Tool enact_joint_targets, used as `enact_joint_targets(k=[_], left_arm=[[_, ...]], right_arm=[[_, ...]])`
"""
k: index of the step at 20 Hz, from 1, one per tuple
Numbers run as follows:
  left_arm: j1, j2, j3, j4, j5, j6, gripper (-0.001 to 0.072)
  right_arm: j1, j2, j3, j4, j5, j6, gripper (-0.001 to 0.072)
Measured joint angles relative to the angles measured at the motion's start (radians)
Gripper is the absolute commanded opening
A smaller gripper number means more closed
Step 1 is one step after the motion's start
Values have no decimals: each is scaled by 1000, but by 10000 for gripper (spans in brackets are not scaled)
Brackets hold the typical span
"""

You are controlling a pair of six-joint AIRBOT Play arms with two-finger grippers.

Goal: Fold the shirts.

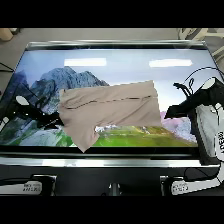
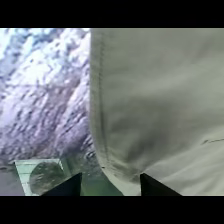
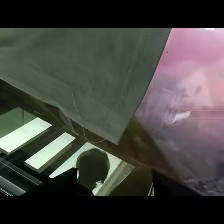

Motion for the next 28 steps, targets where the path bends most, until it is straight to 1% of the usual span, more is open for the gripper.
enact_joint_targets(k=[1, 2, 3, 4, 5, 6, 7, 8, 9, 12, 14, 16, 17, 18, 21, 24, 26, 28], left_arm=[[-8, 0, -6, -5, 9, 2, 377], [-13, 0, -10, -8, 27, 3, 376], [-16, 0, -14, -10, 39, 3, 372], [-21, 0, -17, -12, 50, 3, 301], [-26, -1, -19, -17, 63, 1, 254], [-29, -1, -20, -18, 72, -1, 253], [-32, -3, -21, -17, 77, -3, 189], [-38, -5, -21, -16, 87, -6, 47], [-44, -8, -22, -19, 93, -6, 26], [-53, -13, -23, -19, 100, -9, 24], [-56, -9, -23, -19, 103, -9, 24], [-58, -1, -22, -19, 105, -9, 24], [-58, 3, -21, -19, 107, -8, 24], [-58, 6, -21, -19, 109, -6, 24], [-59, 26, -15, -19, 108, 9, 23], [-60, 75, 26, -15, 105, 33, 22], [-60, 129, 90, -6, 105, 43, 23], [-60, 207, 205, 1, 106, 48, 23]], right_arm=[[-1, 0, -10, -1, 1, 0, 495], [-2, 0, -21, -1, 1, 0, 569], [-2, 0, -33, -1, -1, 0, 626], [-2, 0, -50, 3, -5, -5, 626], [2, 0, -67, 10, -13, -12, 626], [9, 0, -89, 18, -28, -19, 626], [18, 0, -109, 26, -44, -23, 625], [30, 0, -132, 33, -67, -27, 625], [42, 0, -151, 40, -90, -29, 625], [86, 0, -196, 54, -162, -29, 615], [113, 0, -213, 63, -197, -16, 572], [138, -6, -221, 72, -232, 3, 475], [148, -13, -224, 79, -251, 9, 228], [156, -20, -227, 73, -269, 16, 24], [170, -26, -229, 67, -286, 31, 19], [173, 13, -205, 32, -341, 8, 18], [178, 68, -149, 43, -340, -24, 18], [175, 144, -55, 25, -333, -51, 18]])
